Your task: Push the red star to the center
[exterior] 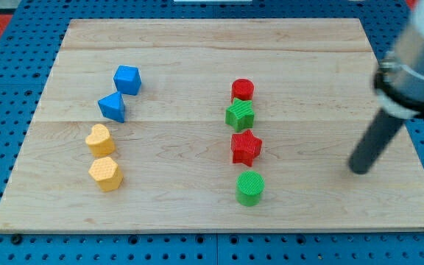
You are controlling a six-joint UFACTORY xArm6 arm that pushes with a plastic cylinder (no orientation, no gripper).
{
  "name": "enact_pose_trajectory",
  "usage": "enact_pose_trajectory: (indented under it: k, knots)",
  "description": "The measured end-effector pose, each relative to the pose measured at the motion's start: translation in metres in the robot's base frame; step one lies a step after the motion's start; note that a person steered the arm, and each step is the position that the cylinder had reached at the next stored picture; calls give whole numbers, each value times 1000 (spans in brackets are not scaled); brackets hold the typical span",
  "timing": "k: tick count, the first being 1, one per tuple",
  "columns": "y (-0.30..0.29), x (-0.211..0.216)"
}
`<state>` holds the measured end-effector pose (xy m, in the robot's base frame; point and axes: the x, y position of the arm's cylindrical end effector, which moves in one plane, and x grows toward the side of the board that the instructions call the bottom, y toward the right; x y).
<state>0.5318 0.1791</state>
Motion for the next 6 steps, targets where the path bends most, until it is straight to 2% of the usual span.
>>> enact_pose_trajectory:
  k: [2,3,4,6]
  knots:
    - [-118,-33]
    - [-122,-1]
    - [-147,0]
    - [-181,-80]
